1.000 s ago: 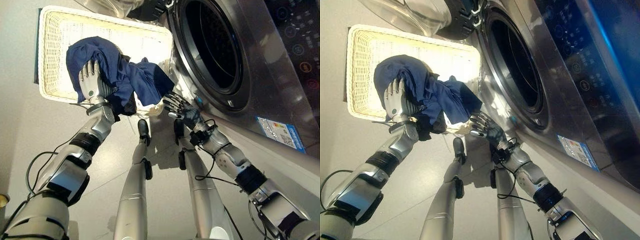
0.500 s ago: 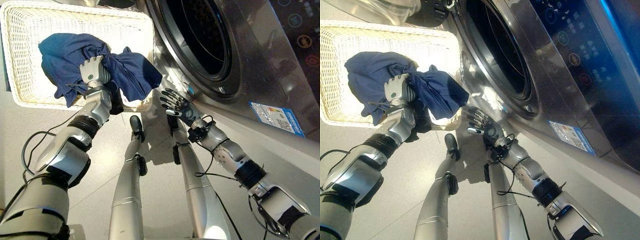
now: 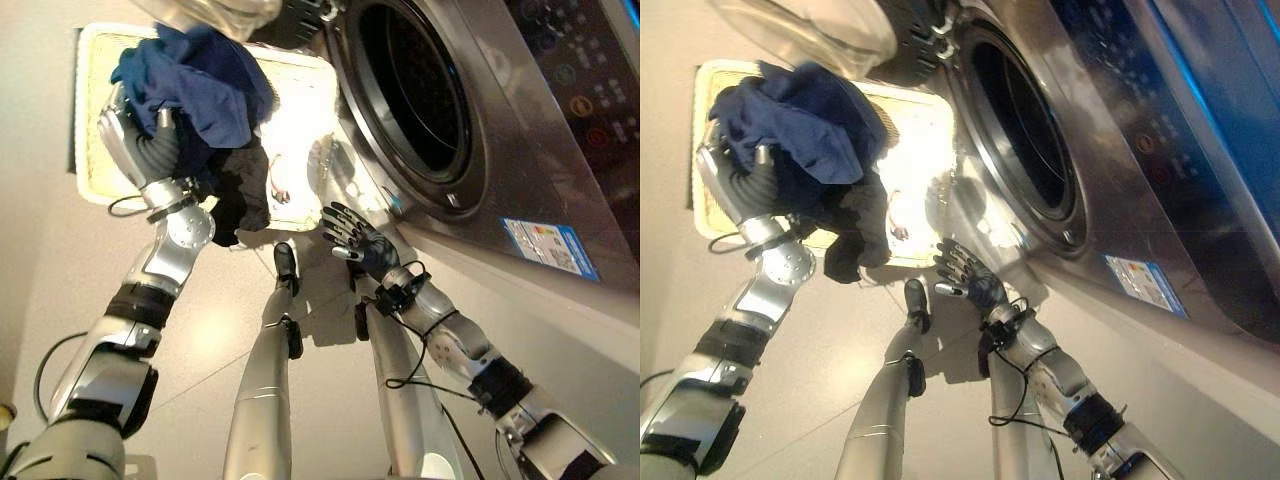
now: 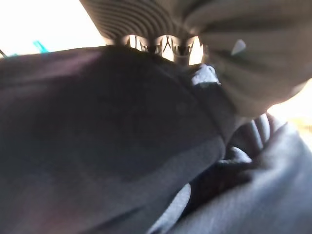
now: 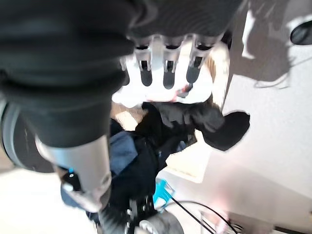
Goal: Put the clothes into the washing machine.
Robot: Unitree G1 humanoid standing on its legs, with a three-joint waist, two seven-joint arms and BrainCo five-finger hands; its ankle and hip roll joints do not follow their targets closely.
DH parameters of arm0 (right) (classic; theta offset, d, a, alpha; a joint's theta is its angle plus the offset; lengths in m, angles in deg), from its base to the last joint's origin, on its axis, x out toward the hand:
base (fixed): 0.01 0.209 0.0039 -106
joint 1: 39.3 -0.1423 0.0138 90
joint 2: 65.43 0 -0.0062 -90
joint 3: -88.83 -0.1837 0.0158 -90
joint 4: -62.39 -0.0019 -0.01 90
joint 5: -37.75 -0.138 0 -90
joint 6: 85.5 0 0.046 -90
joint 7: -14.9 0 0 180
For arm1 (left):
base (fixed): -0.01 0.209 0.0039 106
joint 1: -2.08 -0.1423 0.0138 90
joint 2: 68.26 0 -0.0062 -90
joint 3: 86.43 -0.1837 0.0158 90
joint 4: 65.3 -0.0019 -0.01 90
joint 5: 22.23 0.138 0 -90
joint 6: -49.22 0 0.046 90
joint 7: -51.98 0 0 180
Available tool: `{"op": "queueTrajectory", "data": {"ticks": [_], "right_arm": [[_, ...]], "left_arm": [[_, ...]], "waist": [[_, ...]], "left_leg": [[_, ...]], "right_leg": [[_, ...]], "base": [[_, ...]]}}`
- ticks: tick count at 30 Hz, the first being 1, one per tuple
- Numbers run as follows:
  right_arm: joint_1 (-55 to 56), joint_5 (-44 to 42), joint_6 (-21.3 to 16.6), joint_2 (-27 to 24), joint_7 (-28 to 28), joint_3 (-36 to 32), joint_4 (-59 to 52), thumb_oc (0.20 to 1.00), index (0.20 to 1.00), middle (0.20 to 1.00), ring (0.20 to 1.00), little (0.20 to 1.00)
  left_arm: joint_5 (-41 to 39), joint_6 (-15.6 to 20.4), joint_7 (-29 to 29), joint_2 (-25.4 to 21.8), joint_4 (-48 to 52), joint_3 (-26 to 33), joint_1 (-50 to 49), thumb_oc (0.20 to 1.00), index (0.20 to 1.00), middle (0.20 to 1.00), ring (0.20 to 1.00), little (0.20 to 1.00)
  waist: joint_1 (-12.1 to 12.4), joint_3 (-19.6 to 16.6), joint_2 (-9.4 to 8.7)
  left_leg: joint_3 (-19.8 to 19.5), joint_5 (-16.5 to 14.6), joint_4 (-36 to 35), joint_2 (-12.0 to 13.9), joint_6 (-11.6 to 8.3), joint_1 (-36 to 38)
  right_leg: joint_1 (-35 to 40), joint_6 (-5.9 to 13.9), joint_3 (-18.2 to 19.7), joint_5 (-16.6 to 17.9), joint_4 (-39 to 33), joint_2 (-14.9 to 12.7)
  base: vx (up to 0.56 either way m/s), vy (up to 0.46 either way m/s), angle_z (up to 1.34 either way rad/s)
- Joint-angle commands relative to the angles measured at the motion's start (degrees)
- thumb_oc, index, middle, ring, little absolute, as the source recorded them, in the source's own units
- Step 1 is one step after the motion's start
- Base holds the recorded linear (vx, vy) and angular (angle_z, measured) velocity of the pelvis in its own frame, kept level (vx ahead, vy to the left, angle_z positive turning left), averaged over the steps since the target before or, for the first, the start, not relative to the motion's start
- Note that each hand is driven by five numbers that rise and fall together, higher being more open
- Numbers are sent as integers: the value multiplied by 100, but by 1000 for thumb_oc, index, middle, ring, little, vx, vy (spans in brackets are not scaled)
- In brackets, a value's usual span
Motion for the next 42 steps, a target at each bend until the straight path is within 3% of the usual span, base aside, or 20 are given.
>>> {"op": "queueTrajectory", "data": {"ticks": [1,5,6,12,14,15,20,24,29,34,37,40,41,42], "right_arm": [[212,323,-82,136,-70,-274,-614,1000,1000,1000,1000,1000],[247,338,-126,144,-105,-329,-637,1000,1000,1000,1000,1000],[189,333,-54,152,-91,-379,-697,1000,1000,1000,1000,1000],[75,626,-228,102,-160,-528,-820,1000,1000,1000,1000,1000],[75,650,-260,98,-157,-540,-827,1000,1000,1000,1000,1000],[-101,822,-378,61,-127,-574,-895,1000,1000,1000,1000,1000],[-399,1157,-616,20,14,-584,-1020,1000,1000,1000,1000,1000],[-763,1623,-877,-9,426,-591,-1254,1000,1000,1000,1000,1000],[-1015,2598,-1263,-84,990,-638,-1603,1000,1000,1000,1000,1000],[-1214,2553,-1203,-213,935,-629,-1818,1000,1000,1000,1000,1000],[-1246,2374,-1054,-293,731,-585,-1835,1000,1000,1000,1000,1000],[-1246,1799,-657,-395,205,-477,-1823,1000,1000,1000,1000,1000],[-1244,1384,-302,-482,-158,-379,-1803,1000,1000,1000,1000,1000],[-1263,1357,-291,-494,-190,-368,-1795,1000,1000,1000,1000,1000]], "left_arm": [[548,712,31,156,794,402,-96,200,200,200,200,200],[439,788,767,225,1246,403,-224,200,200,200,200,200],[14,826,1379,159,1453,295,-231,200,200,200,200,200],[-1495,1027,3507,213,1853,-56,-380,200,200,200,200,200],[-1703,1037,3731,222,1880,-113,-401,200,200,200,200,200],[-2245,1003,4479,357,1983,-314,-386,200,200,200,200,200],[-3088,868,5324,534,2014,-615,-254,200,200,200,200,200],[-4120,467,6189,755,1964,-968,-87,200,200,200,200,200],[-4505,117,6425,913,1946,-1185,-15,200,200,200,200,200],[-4478,-160,6528,923,1818,-1284,61,200,200,200,200,200],[-4507,-312,6699,872,1766,-1335,86,200,200,200,200,200],[-4315,-495,6757,813,1744,-1428,105,200,200,200,200,200],[-4295,-536,6841,753,1671,-1502,131,200,200,200,200,200],[-4298,-529,6855,741,1658,-1502,158,200,200,200,200,200]], "waist": [[89,-71,304],[160,-71,316],[192,-71,328],[271,-71,393],[280,-71,408],[302,-71,442],[314,-71,477],[295,-71,499],[257,-71,509],[247,-71,506],[244,-71,509],[246,-71,501],[246,-71,493],[246,-71,489]], "left_leg": [[-40,-676,389,-535,87,376],[-85,-614,220,-521,97,565],[-121,-550,68,-506,103,706],[-165,-297,-392,-433,99,965],[-171,-305,-441,-422,97,1036],[-186,-200,-557,-413,104,1054],[-196,-127,-680,-400,106,1113],[-179,-124,-737,-390,103,1189],[-157,-99,-722,-404,124,1126],[-127,-100,-704,-398,131,1092],[-109,-94,-698,-391,123,1077],[-110,-77,-722,-383,121,1081],[-108,-87,-737,-377,115,1117],[-105,-63,-732,-377,117,1075]], "right_leg": [[687,417,-400,793,-1508,-78],[875,412,-464,775,-1562,-80],[1007,428,-502,775,-1609,-76],[1272,480,-621,821,-1745,-106],[1339,490,-636,788,-1748,-107],[1367,499,-676,829,-1776,-120],[1427,518,-721,852,-1813,-136],[1510,539,-732,863,-1870,-156],[1466,546,-704,935,-1915,-161],[1446,546,-686,945,-1924,-170],[1439,556,-697,957,-1930,-188],[1445,562,-709,967,-1941,-192],[1479,572,-719,937,-1932,-193],[1443,569,-719,965,-1937,-195]], "base": [[-37,-65,17],[-34,-77,19],[-35,-78,6],[-24,-62,5],[-12,-42,4],[-26,-45,7],[-6,-20,6],[0,0,0],[0,0,0],[0,0,0],[0,0,0],[0,0,0],[0,0,0],[0,0,0]]}}
